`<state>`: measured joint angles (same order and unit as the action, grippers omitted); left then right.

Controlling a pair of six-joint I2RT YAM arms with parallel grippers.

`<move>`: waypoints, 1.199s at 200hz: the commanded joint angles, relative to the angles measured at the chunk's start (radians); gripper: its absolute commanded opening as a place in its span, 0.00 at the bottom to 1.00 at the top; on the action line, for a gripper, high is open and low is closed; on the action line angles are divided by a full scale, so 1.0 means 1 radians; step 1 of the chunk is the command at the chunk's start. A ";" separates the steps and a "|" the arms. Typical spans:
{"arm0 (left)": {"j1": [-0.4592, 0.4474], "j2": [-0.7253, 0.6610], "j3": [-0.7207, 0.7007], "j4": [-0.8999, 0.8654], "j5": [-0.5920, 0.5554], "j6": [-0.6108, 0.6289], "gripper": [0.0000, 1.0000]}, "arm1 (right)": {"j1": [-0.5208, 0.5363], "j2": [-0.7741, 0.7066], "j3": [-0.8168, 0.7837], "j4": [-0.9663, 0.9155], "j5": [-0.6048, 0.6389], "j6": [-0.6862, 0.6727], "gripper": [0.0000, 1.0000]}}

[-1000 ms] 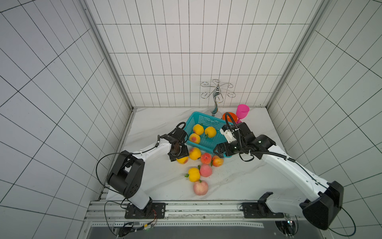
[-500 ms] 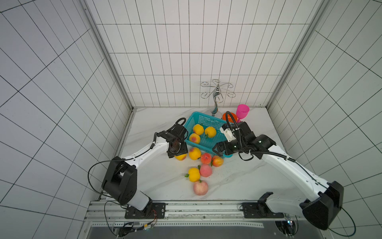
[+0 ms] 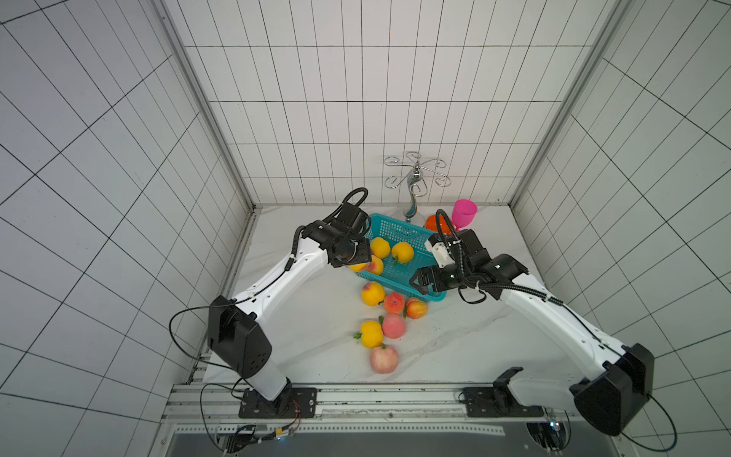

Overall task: Put the peaches into the basket
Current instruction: Place the peach in the basket.

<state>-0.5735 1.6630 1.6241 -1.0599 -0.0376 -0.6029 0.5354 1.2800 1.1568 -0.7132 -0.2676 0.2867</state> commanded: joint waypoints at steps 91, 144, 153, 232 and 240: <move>-0.035 0.320 0.342 -0.025 0.080 0.138 0.68 | -0.067 0.054 0.126 -0.090 0.015 -0.077 0.99; -0.071 0.435 0.427 -0.035 0.102 0.174 0.68 | -0.092 0.042 0.112 -0.104 0.015 -0.089 1.00; -0.075 0.453 0.438 -0.039 0.102 0.181 0.68 | -0.094 0.039 0.109 -0.104 0.015 -0.089 1.00; -0.102 0.559 0.481 -0.037 0.112 0.207 0.68 | -0.103 0.022 0.102 -0.107 0.027 -0.104 1.00; -0.104 0.568 0.482 -0.038 0.113 0.210 0.68 | -0.103 0.022 0.103 -0.107 0.027 -0.102 1.00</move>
<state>-0.6685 2.1952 2.0781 -1.0958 0.0647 -0.4206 0.4442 1.3224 1.2377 -0.7975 -0.2481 0.2047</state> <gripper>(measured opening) 0.686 0.997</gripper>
